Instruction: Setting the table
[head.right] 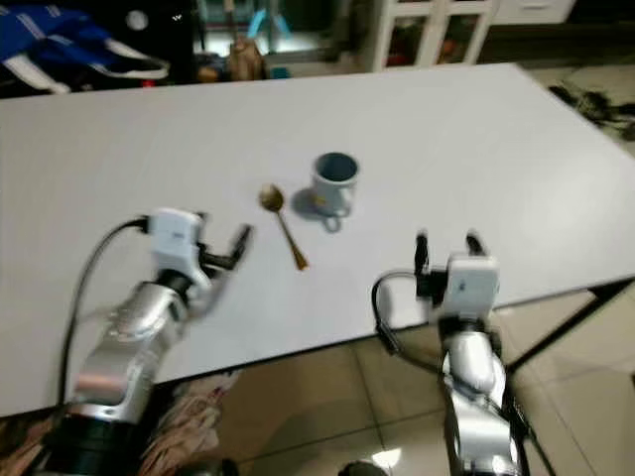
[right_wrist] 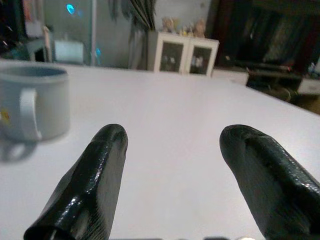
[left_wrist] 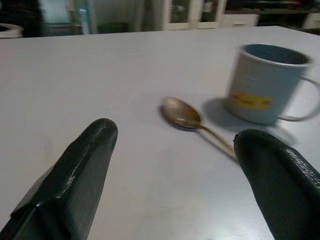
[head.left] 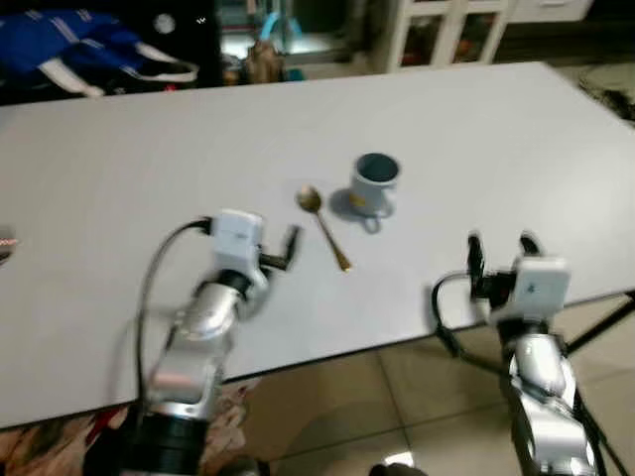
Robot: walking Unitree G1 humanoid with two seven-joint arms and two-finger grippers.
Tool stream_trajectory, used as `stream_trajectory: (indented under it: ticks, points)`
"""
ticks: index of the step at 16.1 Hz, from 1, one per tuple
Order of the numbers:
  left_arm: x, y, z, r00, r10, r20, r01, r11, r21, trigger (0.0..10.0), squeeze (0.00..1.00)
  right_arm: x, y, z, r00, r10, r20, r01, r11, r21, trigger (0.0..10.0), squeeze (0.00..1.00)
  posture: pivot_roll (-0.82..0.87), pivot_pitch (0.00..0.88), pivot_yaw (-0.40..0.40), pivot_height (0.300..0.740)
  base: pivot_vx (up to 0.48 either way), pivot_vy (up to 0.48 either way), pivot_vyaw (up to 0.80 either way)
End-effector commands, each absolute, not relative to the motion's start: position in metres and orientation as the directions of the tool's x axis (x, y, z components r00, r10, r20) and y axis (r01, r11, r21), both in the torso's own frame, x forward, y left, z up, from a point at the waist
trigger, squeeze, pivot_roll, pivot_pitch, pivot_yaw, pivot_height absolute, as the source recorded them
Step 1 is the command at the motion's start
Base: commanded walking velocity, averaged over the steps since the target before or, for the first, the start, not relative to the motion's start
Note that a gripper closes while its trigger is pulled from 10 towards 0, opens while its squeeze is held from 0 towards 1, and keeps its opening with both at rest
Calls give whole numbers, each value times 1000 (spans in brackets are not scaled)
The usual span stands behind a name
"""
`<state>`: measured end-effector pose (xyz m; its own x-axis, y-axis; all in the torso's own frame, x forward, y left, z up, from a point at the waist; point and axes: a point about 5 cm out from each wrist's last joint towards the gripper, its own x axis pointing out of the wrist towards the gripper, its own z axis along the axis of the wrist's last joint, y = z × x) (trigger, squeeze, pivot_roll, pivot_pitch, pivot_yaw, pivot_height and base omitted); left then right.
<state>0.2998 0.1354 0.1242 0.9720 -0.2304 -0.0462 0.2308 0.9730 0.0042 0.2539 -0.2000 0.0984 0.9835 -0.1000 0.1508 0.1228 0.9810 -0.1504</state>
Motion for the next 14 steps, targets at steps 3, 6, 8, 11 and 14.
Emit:
stream_trajectory:
  ticks: [3, 6, 8, 11, 14]
  points:
    - [289, 156, 116, 990, -135, -45, 136, 991, 18, 10000, 0, 267, -180, 96, 995, -2, 99, 13, 993, -114, 10000, 0, 59, 0, -36, 740, 0, 0, 263]
    - [288, 155, 118, 990, -138, -32, 139, 989, 40, 10000, 0, 275, -175, 94, 996, 23, 83, -14, 994, -107, 10000, 0, 85, 0, -37, 740, 0, 0, 788]
    - [287, 155, 120, 989, -147, -27, 148, 987, 58, 10000, 0, 279, -171, 94, 996, 32, 78, -25, 995, -92, 10000, 0, 87, 0, -23, 740, 0, 0, 775]
    - [293, 153, 122, 986, -162, -28, 164, 984, 64, 10000, 0, 282, -173, 91, 998, 10, 58, -4, 996, -91, 10000, 0, 75, 0, -10, 740, 0, 0, 0]
    - [295, 149, 121, 983, -179, -31, 181, 981, 75, 10000, 0, 280, -177, 86, 999, -10, 40, 13, 996, -90, 10000, 0, 64, 0, -4, 740, 0, 0, 0]
